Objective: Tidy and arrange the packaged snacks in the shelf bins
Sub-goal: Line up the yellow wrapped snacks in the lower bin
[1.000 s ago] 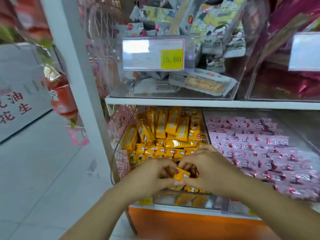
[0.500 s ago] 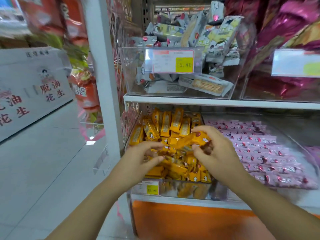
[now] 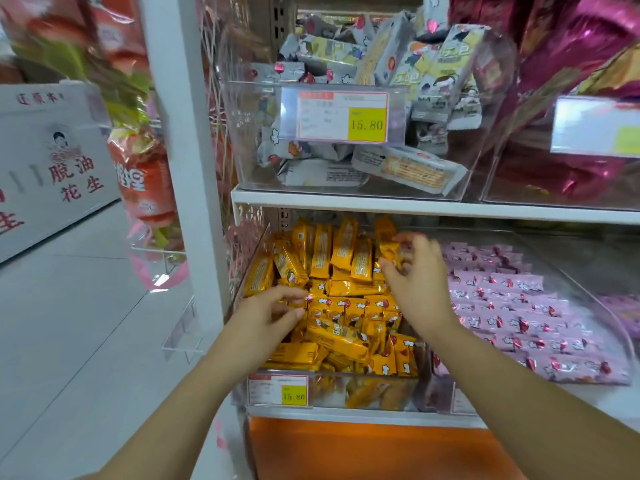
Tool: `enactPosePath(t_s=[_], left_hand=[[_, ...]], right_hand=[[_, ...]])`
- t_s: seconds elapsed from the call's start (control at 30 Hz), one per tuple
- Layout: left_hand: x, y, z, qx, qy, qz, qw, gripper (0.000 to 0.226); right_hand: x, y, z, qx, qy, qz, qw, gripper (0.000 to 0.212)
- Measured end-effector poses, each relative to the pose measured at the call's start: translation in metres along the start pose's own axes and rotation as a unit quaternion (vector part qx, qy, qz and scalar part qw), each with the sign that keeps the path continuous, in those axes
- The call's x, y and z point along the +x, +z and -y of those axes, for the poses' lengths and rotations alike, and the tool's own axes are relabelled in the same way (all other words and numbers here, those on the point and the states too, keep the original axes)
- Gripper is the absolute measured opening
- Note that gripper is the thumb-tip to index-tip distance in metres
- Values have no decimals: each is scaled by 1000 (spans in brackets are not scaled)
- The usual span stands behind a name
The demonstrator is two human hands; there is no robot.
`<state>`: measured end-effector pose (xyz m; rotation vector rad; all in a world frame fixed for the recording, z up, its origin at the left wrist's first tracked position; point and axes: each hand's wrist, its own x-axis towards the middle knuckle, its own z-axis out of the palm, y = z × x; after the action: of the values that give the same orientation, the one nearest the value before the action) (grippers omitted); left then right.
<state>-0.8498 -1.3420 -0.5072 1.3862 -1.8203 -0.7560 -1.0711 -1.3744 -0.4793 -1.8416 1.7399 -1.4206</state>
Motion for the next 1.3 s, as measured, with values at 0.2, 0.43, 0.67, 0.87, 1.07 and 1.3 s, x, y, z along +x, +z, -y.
enactPosePath(t_s=[0.2,0.43,0.67,0.87,1.07,1.3], left_hand=[[-3,5,13,-2,26,12,1000,28],[-6,6,24,17,36,61,997,33],[9,15,27,62,-5,79,995,42],[20,23,27,106,-30,81,991,42],[12,14,16,21,50,-33,998,35],[0,3,10,-36,110,-100,988,43]], right_hand=[[14,-3,2,-73,-27,102,992,44],[-10,-30,-1,-84,-99,108,986,45],[-30,-6,3,-175,-140,259,939,31],[-32,20,6,-337,-131,343,867,48],[-36,10,15,-189,-131,243,942,27],[-24,19,19,-50,-140,1,989,19]])
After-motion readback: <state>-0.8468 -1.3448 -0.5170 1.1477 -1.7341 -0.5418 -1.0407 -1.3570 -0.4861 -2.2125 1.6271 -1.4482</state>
